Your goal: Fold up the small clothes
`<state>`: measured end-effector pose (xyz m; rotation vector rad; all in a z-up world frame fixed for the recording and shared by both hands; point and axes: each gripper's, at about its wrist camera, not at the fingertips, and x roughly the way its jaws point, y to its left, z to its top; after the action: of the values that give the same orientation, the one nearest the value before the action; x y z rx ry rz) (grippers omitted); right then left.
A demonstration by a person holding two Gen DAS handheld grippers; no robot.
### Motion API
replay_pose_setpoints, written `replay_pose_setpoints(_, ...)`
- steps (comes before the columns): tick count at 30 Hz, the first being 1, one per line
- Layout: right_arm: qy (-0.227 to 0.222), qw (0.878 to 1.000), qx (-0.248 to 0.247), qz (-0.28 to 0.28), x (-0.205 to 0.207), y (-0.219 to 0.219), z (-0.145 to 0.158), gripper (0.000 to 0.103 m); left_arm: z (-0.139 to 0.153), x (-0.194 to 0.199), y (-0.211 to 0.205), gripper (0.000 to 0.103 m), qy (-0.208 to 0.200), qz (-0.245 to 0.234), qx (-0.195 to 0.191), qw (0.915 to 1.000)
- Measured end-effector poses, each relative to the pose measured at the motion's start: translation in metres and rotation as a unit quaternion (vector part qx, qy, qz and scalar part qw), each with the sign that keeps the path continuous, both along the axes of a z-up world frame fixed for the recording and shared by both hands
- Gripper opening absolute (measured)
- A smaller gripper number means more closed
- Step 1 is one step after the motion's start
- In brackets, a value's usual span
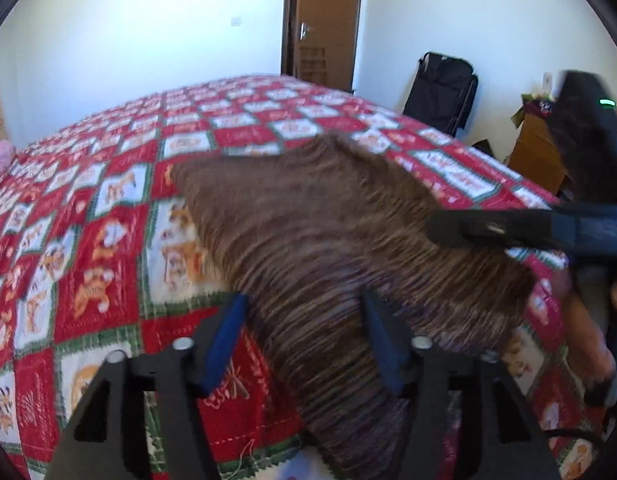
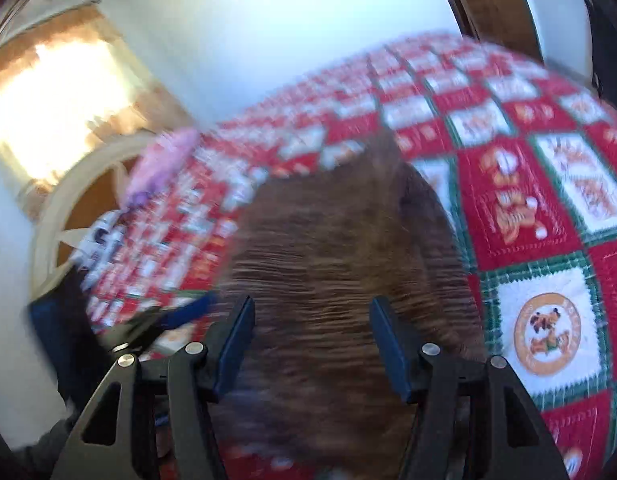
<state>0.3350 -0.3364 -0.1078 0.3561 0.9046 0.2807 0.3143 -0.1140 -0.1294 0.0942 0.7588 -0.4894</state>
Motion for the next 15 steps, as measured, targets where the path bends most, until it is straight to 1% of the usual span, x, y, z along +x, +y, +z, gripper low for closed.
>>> replay_pose_setpoints(1,0.009,1.0,0.01,-0.008,0.003,-0.009,-0.006,0.06,-0.006,0.001,0.002,0.067,0.013,-0.004,-0.011,0.9998)
replay_pose_setpoints(2,0.007,1.0,0.02,-0.011,0.003,-0.015,-0.004,0.06,-0.011,0.002,0.002,0.067,0.021,-0.005,-0.015,0.9997)
replay_pose_setpoints(4,0.008,1.0,0.004,-0.016,0.001,-0.014,0.003,0.06,-0.01,0.003,0.005,0.068,0.023,-0.004,-0.026,0.9994)
replay_pose_setpoints(7,-0.032,0.999,-0.038,0.0,-0.006,0.002,0.026,0.061,-0.013,0.003,0.006,0.071,0.024,0.001,-0.029,0.9993)
replay_pose_setpoints(8,-0.047,0.998,-0.049,0.016,-0.004,0.013,0.033,0.061,-0.013,0.003,0.006,0.071,0.026,0.0,-0.031,0.9992)
replay_pose_setpoints(11,-0.063,0.995,-0.063,0.052,0.015,0.033,0.043,0.061,-0.015,0.005,0.006,0.076,0.032,0.005,-0.032,0.999)
replay_pose_setpoints(13,-0.053,0.992,-0.095,0.062,0.039,0.04,0.036,0.061,-0.017,0.004,0.008,0.078,0.035,0.007,-0.034,0.9988)
replay_pose_setpoints(14,-0.045,0.991,-0.117,0.046,0.052,0.036,0.028,0.061,-0.017,0.005,0.008,0.078,0.035,0.008,-0.036,0.9987)
replay_pose_setpoints(15,-0.024,0.992,-0.123,0.027,0.065,0.03,0.018,0.061,-0.017,0.004,0.01,0.08,0.037,0.01,-0.037,0.9986)
